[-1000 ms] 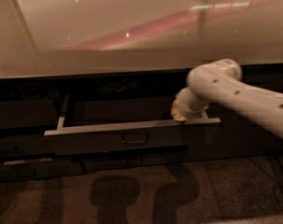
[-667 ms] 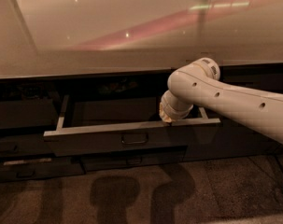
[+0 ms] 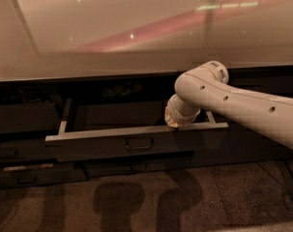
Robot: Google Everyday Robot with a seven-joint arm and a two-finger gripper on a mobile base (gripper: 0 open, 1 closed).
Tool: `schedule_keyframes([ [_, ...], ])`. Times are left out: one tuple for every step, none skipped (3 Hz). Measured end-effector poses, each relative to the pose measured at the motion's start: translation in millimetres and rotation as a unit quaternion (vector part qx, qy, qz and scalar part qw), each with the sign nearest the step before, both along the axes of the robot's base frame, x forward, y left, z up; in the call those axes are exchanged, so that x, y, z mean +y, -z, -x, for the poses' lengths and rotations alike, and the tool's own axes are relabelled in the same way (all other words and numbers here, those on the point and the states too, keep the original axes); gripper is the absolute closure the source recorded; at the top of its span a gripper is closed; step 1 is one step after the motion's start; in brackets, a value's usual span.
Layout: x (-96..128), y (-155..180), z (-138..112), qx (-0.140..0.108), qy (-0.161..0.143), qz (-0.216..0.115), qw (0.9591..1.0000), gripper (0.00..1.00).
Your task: Open top drawer
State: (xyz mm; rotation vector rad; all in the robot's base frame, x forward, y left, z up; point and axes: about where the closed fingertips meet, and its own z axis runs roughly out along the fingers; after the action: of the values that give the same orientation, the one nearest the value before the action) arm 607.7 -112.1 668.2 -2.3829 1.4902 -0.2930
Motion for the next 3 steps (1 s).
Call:
schedule_keyframes([
  [0.1, 0.0, 0.1, 0.0, 0.0, 0.0, 1.0, 0.81],
  [4.2, -3.0, 5.8, 0.002, -0.007, -0.01, 0.9999, 0.58],
  [4.8, -0.7, 31.5, 0.002, -0.015, -0.023, 0.9996, 0.34],
])
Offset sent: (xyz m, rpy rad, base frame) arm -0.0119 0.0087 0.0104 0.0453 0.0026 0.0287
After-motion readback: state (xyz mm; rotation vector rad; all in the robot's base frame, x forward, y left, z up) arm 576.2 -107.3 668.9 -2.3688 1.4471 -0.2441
